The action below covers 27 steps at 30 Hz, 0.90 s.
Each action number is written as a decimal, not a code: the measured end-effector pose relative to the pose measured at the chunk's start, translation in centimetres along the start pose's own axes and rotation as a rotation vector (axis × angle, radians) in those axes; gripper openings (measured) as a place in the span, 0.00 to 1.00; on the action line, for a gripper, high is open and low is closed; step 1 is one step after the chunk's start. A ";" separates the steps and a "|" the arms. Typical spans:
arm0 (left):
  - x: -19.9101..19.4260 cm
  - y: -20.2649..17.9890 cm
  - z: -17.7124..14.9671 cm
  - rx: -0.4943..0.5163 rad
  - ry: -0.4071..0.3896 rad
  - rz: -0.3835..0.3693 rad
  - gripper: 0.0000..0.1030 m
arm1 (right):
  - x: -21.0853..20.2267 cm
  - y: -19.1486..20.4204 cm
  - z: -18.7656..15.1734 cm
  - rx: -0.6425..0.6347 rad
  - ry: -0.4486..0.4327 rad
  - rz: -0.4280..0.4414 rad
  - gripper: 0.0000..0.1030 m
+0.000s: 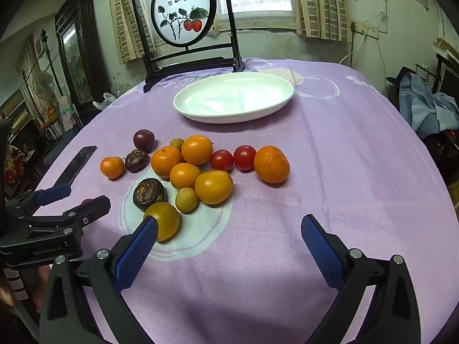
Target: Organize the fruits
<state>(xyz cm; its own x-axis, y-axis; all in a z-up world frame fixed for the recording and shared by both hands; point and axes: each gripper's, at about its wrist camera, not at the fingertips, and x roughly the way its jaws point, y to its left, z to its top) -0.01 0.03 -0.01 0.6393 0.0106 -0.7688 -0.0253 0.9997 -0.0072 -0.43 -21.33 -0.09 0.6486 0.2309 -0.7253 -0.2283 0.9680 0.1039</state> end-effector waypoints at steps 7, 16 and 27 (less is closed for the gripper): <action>0.4 0.0 0.3 -0.019 0.023 -0.012 0.96 | 0.0 -0.2 -0.2 0.000 -0.003 -0.002 0.97; 0.8 -0.1 -0.5 -0.008 0.045 0.030 0.96 | 0.0 -0.2 -0.3 0.000 -0.002 -0.003 0.97; 0.9 -0.1 -0.9 0.001 0.059 -0.011 0.96 | -0.1 0.0 -0.5 -0.001 0.002 -0.004 0.97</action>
<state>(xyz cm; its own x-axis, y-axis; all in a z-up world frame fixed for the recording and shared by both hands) -0.13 -0.10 -1.27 0.5930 -0.0016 -0.8052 -0.0182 0.9997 -0.0153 -0.87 -21.38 -0.35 0.6481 0.2269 -0.7269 -0.2266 0.9688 0.1004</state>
